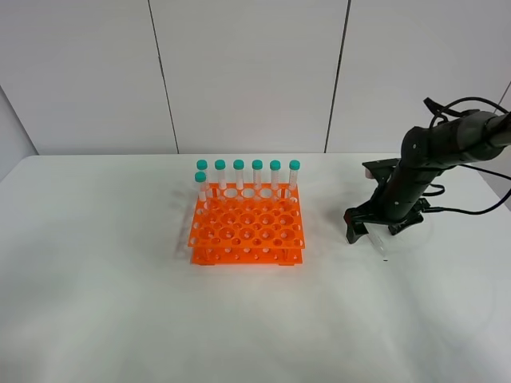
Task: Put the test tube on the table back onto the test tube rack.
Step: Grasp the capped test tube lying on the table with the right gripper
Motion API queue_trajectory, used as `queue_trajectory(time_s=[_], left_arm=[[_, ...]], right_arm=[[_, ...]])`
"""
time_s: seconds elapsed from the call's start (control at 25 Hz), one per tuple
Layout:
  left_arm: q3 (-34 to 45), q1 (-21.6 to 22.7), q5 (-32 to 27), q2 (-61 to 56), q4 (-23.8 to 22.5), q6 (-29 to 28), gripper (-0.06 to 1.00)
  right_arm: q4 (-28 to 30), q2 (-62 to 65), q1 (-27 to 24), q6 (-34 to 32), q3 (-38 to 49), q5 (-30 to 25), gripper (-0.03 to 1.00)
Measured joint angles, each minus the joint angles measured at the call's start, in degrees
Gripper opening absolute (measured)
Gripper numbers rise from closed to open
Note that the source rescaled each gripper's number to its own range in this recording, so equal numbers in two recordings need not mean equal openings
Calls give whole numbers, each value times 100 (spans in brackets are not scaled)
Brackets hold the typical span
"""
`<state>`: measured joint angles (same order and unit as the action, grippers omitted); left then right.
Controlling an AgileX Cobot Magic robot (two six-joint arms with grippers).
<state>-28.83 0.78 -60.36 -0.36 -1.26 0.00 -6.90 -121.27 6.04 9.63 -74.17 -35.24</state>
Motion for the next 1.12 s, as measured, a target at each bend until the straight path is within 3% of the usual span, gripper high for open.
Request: queue_trajectory(time_s=[0.56,0.68,0.88,1.12], left_arm=[[0,0,0,0,0,0,100],[0,0,0,0,0,0,100],[0,0,0,0,0,0,100],[0,0,0,0,0,0,100]], right_arm=[[25,-6,0,-132,0,-63,100],[39,-6,0,-210,0,-71,96],[155,-6,0,-412,0,-195,71],[456,-6,0,-564,0,-274,20]])
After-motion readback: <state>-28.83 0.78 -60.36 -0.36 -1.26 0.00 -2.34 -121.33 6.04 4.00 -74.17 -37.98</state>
